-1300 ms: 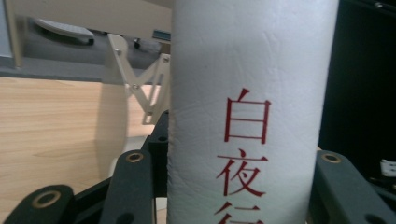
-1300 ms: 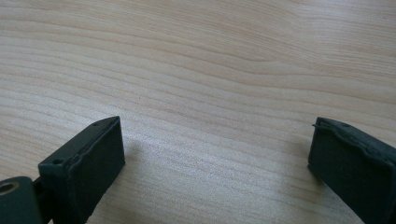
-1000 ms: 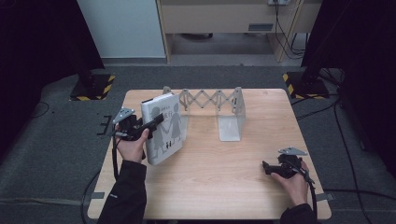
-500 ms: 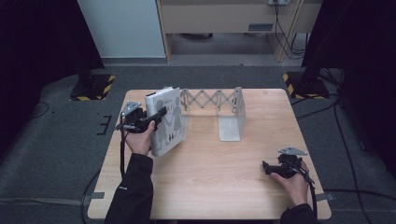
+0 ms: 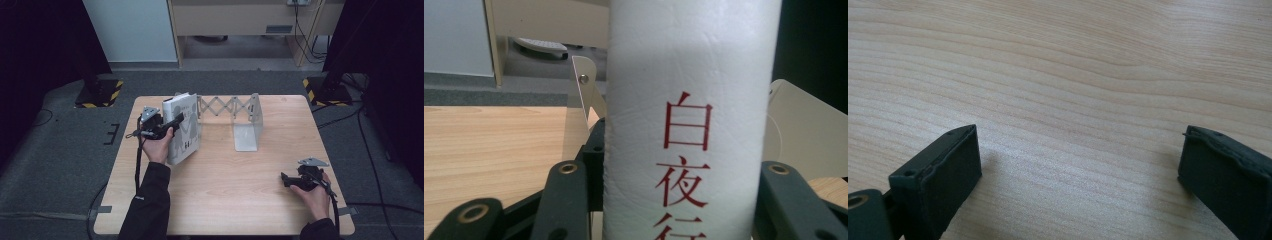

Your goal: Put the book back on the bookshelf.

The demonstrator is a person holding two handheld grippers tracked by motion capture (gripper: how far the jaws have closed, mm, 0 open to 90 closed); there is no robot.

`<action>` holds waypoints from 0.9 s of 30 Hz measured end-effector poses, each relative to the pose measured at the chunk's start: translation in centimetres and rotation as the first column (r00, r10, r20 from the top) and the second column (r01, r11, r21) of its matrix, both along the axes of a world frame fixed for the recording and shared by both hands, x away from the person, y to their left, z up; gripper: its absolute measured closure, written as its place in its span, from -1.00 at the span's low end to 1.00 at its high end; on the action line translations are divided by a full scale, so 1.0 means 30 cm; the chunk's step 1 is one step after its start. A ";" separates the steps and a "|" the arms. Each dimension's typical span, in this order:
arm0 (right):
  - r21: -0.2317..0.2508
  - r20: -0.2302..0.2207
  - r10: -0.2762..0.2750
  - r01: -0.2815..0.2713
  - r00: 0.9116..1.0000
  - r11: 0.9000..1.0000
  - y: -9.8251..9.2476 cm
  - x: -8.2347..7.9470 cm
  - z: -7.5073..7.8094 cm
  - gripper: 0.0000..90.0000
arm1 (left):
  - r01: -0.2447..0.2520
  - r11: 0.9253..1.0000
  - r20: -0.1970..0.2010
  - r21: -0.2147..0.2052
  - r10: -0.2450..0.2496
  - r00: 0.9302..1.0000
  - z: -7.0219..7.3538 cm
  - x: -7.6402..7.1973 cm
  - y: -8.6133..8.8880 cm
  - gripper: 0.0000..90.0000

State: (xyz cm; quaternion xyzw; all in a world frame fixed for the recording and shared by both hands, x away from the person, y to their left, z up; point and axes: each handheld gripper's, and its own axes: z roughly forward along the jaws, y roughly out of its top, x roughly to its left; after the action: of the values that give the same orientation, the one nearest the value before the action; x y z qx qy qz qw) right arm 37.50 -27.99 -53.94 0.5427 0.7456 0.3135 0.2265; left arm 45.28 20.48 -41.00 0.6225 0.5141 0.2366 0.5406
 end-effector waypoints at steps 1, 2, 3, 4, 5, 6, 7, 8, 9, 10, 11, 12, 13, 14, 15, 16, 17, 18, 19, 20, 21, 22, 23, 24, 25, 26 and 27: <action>0.001 -0.001 -0.001 0.001 1.000 1.000 0.000 0.000 0.000 -0.91 | -0.003 1.000 0.002 -0.003 0.003 1.000 -0.003 0.003 -0.002 0.16; 0.000 0.000 0.000 0.000 1.000 1.000 0.000 0.000 0.000 -0.91 | -0.007 1.000 0.007 -0.001 0.007 1.000 -0.007 0.005 -0.005 0.16; 0.001 -0.001 -0.001 0.001 1.000 1.000 0.000 0.000 0.000 -0.91 | -0.009 1.000 0.012 -0.001 0.009 1.000 -0.009 0.006 -0.007 0.16; 0.001 -0.001 -0.001 0.001 1.000 1.000 0.000 0.000 0.000 -0.91 | -0.011 1.000 0.016 -0.003 0.011 1.000 -0.010 0.007 -0.010 0.16; 0.001 -0.001 -0.001 0.001 1.000 1.000 0.000 0.000 0.000 -0.91 | -0.010 1.000 0.016 -0.004 0.010 1.000 -0.011 0.008 -0.012 0.16; 0.001 -0.001 -0.001 0.001 1.000 1.000 0.000 0.000 0.000 -0.91 | -0.011 1.000 0.022 -0.002 0.011 1.000 -0.013 0.008 -0.016 0.16; 0.001 -0.001 -0.001 0.001 1.000 1.000 0.000 0.000 0.000 -0.91 | -0.009 1.000 0.024 0.000 0.009 1.000 -0.014 0.007 -0.017 0.16; 0.001 -0.001 -0.001 0.001 1.000 1.000 0.000 0.000 0.000 -0.91 | -0.010 1.000 0.028 0.000 0.010 1.000 -0.015 0.005 -0.020 0.16; 0.000 0.000 0.000 0.000 1.000 1.000 0.000 0.000 0.000 -0.91 | -0.008 1.000 0.031 0.007 0.008 0.999 -0.015 0.002 -0.023 0.16; 0.000 0.000 0.000 0.000 1.000 1.000 0.000 0.000 0.000 -0.91 | -0.006 1.000 0.034 0.013 0.005 0.999 -0.015 -0.001 -0.025 0.16; 0.001 -0.001 -0.001 0.001 1.000 1.000 0.000 0.000 0.000 -0.91 | -0.004 1.000 0.038 0.019 0.003 0.999 -0.016 -0.005 -0.027 0.15; 0.001 -0.001 -0.001 0.001 1.000 1.000 0.000 0.000 0.000 -0.91 | -0.001 1.000 0.042 0.026 0.000 0.999 -0.017 -0.010 -0.029 0.15; 0.000 0.000 0.000 0.000 1.000 1.000 0.000 0.000 0.000 -0.91 | -0.003 1.000 0.047 0.031 0.001 0.999 -0.019 -0.016 -0.031 0.15; 0.001 -0.001 -0.001 0.001 1.000 1.000 0.000 0.000 0.000 -0.91 | -0.004 0.999 0.052 0.038 0.002 0.999 -0.021 -0.023 -0.032 0.14; 0.001 -0.001 -0.001 0.001 1.000 1.000 0.000 0.000 0.000 -0.91 | -0.004 0.999 0.057 0.041 0.002 0.998 -0.025 -0.034 -0.031 0.14; 0.001 -0.001 -0.001 0.001 1.000 1.000 0.000 0.000 0.000 -0.91 | -0.004 0.999 0.059 0.043 0.002 0.998 -0.027 -0.040 -0.029 0.14; 0.001 -0.001 -0.002 0.002 1.000 1.000 0.000 0.000 0.000 -0.91 | -0.006 0.999 0.061 0.045 0.004 0.998 -0.031 -0.049 -0.027 0.14; 0.001 -0.001 -0.002 0.002 1.000 1.000 0.000 0.000 0.000 -0.91 | -0.009 0.999 0.066 0.047 0.006 0.998 -0.035 -0.058 -0.024 0.14; 0.000 0.000 0.000 0.000 1.000 1.000 0.000 0.000 0.000 -0.91 | -0.012 0.999 0.067 0.047 0.009 0.998 -0.038 -0.068 -0.022 0.14; 0.001 -0.001 -0.001 0.001 1.000 1.000 0.000 0.000 0.000 -0.91 | -0.013 0.999 0.067 0.047 0.010 0.998 -0.042 -0.079 -0.020 0.14; 0.001 -0.001 -0.001 0.001 1.000 1.000 0.000 0.000 0.000 -0.91 | -0.013 0.998 0.067 0.055 0.009 0.998 -0.044 -0.090 -0.020 0.14; 0.001 -0.001 -0.001 0.001 1.000 1.000 0.000 0.000 0.000 -0.91 | -0.010 0.998 0.067 0.062 0.006 0.998 -0.047 -0.101 -0.019 0.13; 0.000 0.000 0.000 0.000 1.000 1.000 0.000 0.000 0.000 -0.91 | -0.009 0.998 0.069 0.067 0.004 0.998 -0.051 -0.113 -0.019 0.13; 0.000 0.000 0.000 0.000 1.000 1.000 0.000 0.000 0.000 -0.91 | -0.006 0.997 0.068 0.072 0.001 0.998 -0.054 -0.123 -0.018 0.13; 0.000 0.000 0.000 0.000 1.000 1.000 0.000 0.000 0.000 -0.91 | -0.003 0.997 0.068 0.079 -0.003 0.998 -0.058 -0.134 -0.017 0.13; 0.001 -0.001 -0.001 0.001 1.000 1.000 0.000 0.000 0.000 -0.91 | -0.002 0.997 0.071 0.081 -0.003 0.997 -0.062 -0.144 -0.017 0.13; 0.001 -0.001 -0.001 0.001 1.000 1.000 0.000 0.000 0.000 -0.91 | 0.004 0.996 0.071 0.087 -0.010 0.997 -0.066 -0.153 -0.014 0.13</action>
State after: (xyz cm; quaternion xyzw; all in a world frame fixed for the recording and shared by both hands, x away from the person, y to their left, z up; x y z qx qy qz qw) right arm 37.49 -27.98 -53.93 0.5435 0.7452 0.3134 0.2260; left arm 40.70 20.07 -42.98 0.6384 0.4815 0.2789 0.5318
